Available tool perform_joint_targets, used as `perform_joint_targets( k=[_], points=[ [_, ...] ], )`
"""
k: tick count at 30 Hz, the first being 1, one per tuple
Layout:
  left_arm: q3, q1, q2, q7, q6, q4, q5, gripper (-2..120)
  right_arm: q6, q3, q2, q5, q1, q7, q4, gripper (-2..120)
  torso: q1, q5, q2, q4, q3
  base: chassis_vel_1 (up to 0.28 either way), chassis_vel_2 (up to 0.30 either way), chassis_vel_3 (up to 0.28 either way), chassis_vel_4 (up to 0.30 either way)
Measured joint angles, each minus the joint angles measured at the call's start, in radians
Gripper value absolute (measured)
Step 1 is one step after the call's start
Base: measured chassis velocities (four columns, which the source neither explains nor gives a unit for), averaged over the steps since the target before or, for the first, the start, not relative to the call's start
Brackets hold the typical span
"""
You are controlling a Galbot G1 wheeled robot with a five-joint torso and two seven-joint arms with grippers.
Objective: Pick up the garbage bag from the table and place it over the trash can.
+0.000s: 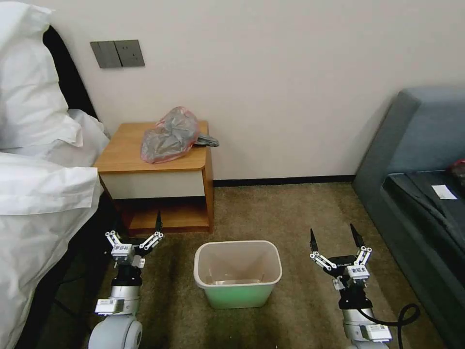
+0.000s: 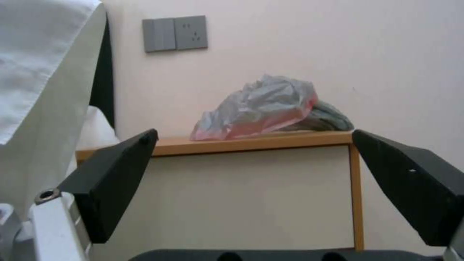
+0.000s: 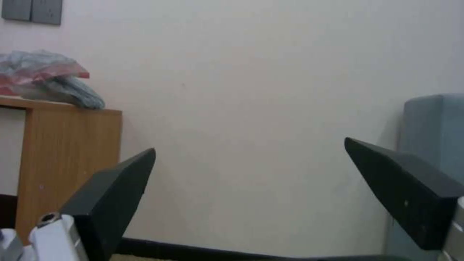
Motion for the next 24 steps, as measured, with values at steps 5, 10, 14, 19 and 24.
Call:
perform_joint_targets(
  k=[5, 10, 14, 19, 24],
  points=[
    [0.000, 0.000, 0.000, 0.000, 0.000, 0.000, 0.000, 100, 0.000, 0.000, 0.000, 0.000, 0.000, 0.000, 0.000, 100, 0.000, 0.0000, 0.000, 0.0000, 0.000, 0.000, 0.000, 0.000, 0.000],
    [0.000, 0.000, 0.000, 0.000, 0.000, 0.000, 0.000, 100, 0.000, 0.000, 0.000, 0.000, 0.000, 0.000, 0.000, 100, 0.000, 0.0000, 0.000, 0.0000, 0.000, 0.000, 0.000, 0.000, 0.000],
    [0.000, 0.000, 0.000, 0.000, 0.000, 0.000, 0.000, 100, 0.000, 0.000, 0.000, 0.000, 0.000, 0.000, 0.000, 100, 0.000, 0.0000, 0.000, 0.0000, 0.000, 0.000, 0.000, 0.000, 0.000],
    [0.000, 0.000, 0.000, 0.000, 0.000, 0.000, 0.000, 100, 0.000, 0.000, 0.000, 0.000, 0.000, 0.000, 0.000, 100, 0.000, 0.0000, 0.000, 0.0000, 0.000, 0.000, 0.000, 0.000, 0.000],
    [0.000, 0.000, 0.000, 0.000, 0.000, 0.000, 0.000, 100, 0.000, 0.000, 0.000, 0.000, 0.000, 0.000, 0.000, 100, 0.000, 0.0000, 0.000, 0.0000, 0.000, 0.000, 0.000, 0.000, 0.000]
  ],
)
